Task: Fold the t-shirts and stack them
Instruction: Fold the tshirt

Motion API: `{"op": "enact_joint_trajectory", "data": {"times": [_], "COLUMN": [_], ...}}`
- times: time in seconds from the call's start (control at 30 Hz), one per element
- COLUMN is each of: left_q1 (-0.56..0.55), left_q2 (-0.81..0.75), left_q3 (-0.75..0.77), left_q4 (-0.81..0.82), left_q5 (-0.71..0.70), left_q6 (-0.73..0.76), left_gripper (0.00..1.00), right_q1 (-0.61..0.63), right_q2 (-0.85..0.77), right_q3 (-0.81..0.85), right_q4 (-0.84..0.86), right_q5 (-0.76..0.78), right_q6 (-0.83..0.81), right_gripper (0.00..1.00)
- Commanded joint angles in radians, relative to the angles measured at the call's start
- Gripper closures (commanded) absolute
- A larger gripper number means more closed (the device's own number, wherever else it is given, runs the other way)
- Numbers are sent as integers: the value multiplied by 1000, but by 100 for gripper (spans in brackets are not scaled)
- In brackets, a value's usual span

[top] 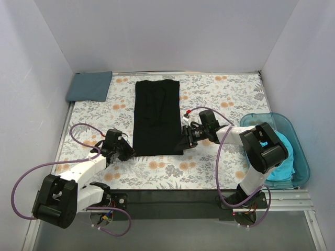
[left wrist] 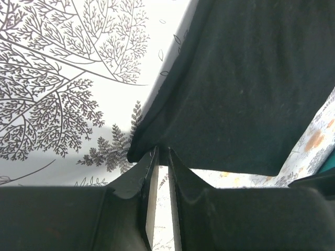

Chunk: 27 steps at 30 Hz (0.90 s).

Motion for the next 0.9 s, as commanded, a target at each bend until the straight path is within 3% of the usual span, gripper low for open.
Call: {"op": "enact_joint_trajectory", "data": {"times": [0.0,0.27,0.57,0.77,0.87], "left_q1": [6,6,7,7,9], "left_q2": [-36,-13,-61,-78,3], "left_q3": [35,18,6,125,206], "left_q4": [-56,-67,-103,-111,-68], "left_q5": [18,0,-31,-72,-65], "left_q6": [40,14,3,54,85], "left_gripper": [84,85,85,83,82], "right_q1": [51,51,-37,-40,-43], "right_q2": [-5,114,64,-1,21], "right_q3": [68,44,-40,70,163], "right_q4": [-19,-19,-45,-88,-94], "right_q5": [6,48,71,69,81], "right_q6": [-1,-25,-45,-53,-49], "right_gripper": [67,68,69,69,69]}}
